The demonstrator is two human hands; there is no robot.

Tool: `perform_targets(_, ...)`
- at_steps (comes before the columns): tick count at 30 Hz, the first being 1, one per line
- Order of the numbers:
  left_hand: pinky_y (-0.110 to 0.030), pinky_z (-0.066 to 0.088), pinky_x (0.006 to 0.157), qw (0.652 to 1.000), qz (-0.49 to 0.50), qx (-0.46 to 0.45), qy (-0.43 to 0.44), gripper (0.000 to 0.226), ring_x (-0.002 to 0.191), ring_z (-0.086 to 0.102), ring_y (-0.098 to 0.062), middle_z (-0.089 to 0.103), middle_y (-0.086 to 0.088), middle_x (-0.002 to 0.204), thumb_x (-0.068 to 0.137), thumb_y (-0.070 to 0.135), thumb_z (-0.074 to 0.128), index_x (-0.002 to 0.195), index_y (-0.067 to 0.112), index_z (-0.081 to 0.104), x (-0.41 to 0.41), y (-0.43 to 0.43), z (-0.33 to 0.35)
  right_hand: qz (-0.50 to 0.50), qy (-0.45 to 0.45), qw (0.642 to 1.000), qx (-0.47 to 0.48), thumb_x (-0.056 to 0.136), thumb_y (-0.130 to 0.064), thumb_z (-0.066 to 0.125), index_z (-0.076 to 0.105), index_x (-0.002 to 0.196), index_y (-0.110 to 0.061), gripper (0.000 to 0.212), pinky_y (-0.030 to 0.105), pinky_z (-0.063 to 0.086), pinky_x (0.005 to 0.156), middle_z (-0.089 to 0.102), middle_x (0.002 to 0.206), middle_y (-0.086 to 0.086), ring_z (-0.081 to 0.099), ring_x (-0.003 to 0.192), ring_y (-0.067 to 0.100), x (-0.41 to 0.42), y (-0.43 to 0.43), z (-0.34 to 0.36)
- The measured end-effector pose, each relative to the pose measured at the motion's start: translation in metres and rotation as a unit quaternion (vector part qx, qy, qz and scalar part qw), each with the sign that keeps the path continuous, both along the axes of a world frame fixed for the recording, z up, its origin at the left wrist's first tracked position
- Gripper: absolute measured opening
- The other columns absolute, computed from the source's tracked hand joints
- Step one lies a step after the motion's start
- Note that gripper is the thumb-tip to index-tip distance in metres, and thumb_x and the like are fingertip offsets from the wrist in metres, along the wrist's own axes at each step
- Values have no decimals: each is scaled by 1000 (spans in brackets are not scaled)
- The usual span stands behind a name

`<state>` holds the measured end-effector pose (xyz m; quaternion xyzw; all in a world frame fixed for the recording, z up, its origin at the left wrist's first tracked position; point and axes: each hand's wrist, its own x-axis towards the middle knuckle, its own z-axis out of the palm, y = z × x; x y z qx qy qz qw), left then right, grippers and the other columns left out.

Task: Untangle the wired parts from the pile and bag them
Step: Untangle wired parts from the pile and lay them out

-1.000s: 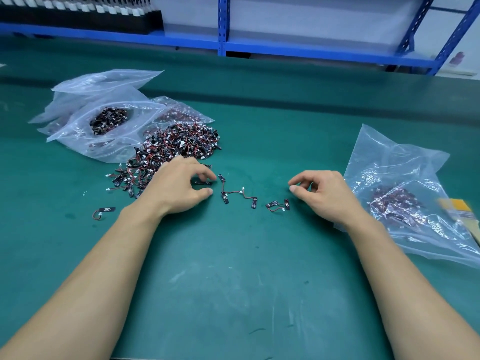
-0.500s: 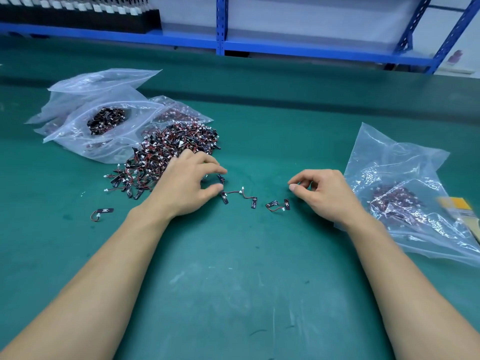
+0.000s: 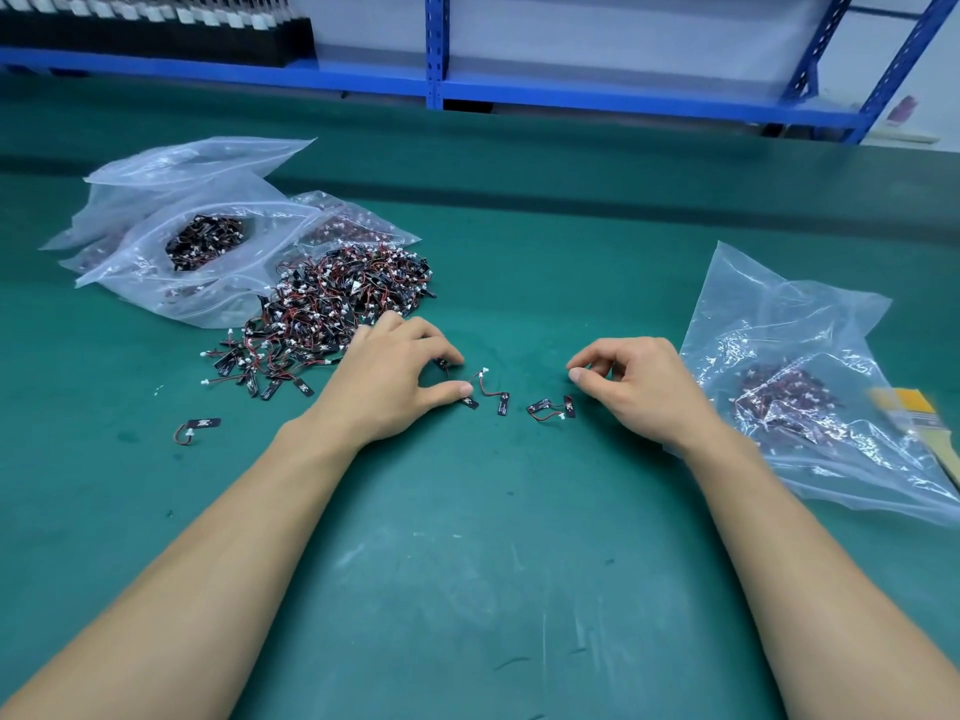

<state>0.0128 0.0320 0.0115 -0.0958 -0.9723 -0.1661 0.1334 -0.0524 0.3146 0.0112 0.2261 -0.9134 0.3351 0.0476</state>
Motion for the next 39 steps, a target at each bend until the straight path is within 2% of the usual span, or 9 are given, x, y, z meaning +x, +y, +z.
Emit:
perform_targets(3,-36,31,92,1000,6,10,1,20,103,41,-13,61,16,113,96,45,57,110,37,69,0,-5,2,0,1,1000,1,88,-27,71,74,81,-32,9,26,38,61,64,68,-24,51,61,3,0,0,0)
perform_targets(6,-35,30,89,1000,8,5,-2,23,103,40,-13,60,16,111,94,26,61,113,37,69,0,-12,2,0,1,1000,0,88,-27,71,74,81,-31,9,26,37,61,63,68,-23,51,61,3,0,1,1)
perform_targets(11,-38,38,92,999,-28,41,7,8,96,43,-16,60,13,97,91,25,71,97,30,73,0,-20,5,-2,-2,1000,-4,88,-26,71,75,82,-30,9,25,36,61,64,67,-23,52,61,1,1,1,1)
perform_targets(16,-33,39,80,996,-55,57,43,8,87,44,-16,56,13,88,89,17,73,92,24,73,0,-27,9,-3,-3,1000,-7,88,-26,71,75,82,-29,8,25,37,61,64,68,-22,52,61,1,1,1,1)
perform_targets(20,-30,35,76,996,-47,46,57,8,85,45,-16,58,12,87,90,17,72,93,24,72,1,-29,10,-5,-3,1000,-6,88,-27,71,75,83,-29,7,25,37,61,64,68,-22,52,60,1,1,1,1)
perform_targets(24,-35,44,78,996,-15,66,60,8,82,52,-16,58,13,82,90,16,71,93,23,71,2,-24,13,-6,-4,1000,-8,88,-26,71,75,82,-29,8,25,37,61,64,68,-22,52,60,1,1,1,2)
perform_targets(31,-25,45,67,995,37,92,3,14,60,54,2,65,22,66,77,21,71,80,34,69,11,-16,20,-7,-2,1000,-3,88,-27,71,75,82,-31,8,26,39,61,65,68,-19,51,60,2,1,0,2)
perform_targets(34,-32,52,75,996,54,60,-41,4,66,56,3,65,19,66,79,31,72,79,34,69,11,-16,20,-6,-2,1000,-3,88,-27,71,75,81,-31,8,25,38,61,65,66,-17,51,60,2,1,0,2)
perform_targets(39,-41,49,78,997,-24,57,43,4,82,50,-13,59,16,76,85,33,74,87,33,70,14,-9,24,-8,32,999,1,88,-26,71,73,82,-33,9,28,42,64,65,69,-16,51,60,3,7,-5,8)
